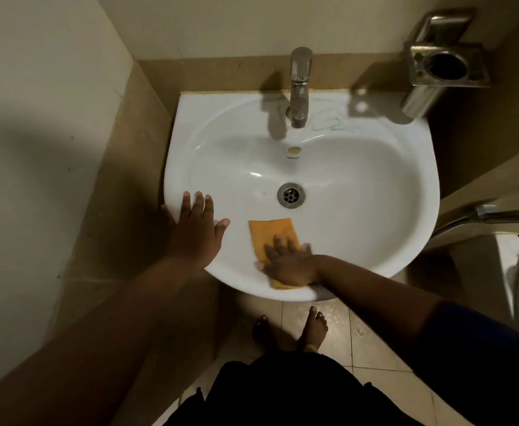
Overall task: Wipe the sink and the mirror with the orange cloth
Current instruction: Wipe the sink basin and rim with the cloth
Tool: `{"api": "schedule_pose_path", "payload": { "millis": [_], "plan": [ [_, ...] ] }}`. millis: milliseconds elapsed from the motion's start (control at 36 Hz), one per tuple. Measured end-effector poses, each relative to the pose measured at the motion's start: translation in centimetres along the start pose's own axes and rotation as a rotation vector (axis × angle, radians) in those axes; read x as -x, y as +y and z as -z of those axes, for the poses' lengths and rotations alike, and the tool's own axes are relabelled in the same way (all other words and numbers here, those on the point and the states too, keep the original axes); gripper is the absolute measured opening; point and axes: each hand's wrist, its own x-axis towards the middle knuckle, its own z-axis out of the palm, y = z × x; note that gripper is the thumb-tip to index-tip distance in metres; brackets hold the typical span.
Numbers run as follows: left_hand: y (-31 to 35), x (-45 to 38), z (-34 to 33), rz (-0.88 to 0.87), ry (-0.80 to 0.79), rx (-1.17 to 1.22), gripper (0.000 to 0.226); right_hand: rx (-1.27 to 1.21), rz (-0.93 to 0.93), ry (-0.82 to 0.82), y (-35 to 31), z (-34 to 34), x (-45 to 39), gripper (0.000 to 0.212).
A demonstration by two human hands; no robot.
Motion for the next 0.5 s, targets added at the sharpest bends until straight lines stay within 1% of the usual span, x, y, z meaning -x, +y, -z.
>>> {"api": "schedule_pose_path", "payload": {
  "millis": [111,194,250,361,500],
  "plan": [
    [-0.1,-0.2,0.1,0.014,0.022,-0.005,0.061,-0.106,0.079,0.121,-4.2,0.2,-3.6,0.071],
    [-0.3,-0.3,-0.2,-0.008,0.044,-0.054,0.062,-0.102,0.084,0.214,-6.0,0.9,-5.2,0.070],
    [-0.2,-0.2,0.0,-0.016,0.052,-0.077,0.062,-0.074,0.086,0.231,-6.0,1.1,-5.4,0.069],
    [-0.6,-0.7,0.6,0.045,-0.024,-0.099,0.062,0.026,0.095,0.176,-3.7,0.9,-4.3,0.065],
    [-1.7,-1.4,0.5,0.032,0.011,-0.054,0.063,0.127,0.005,0.047,0.6,0.6,-0.9,0.065]
  ]
}}
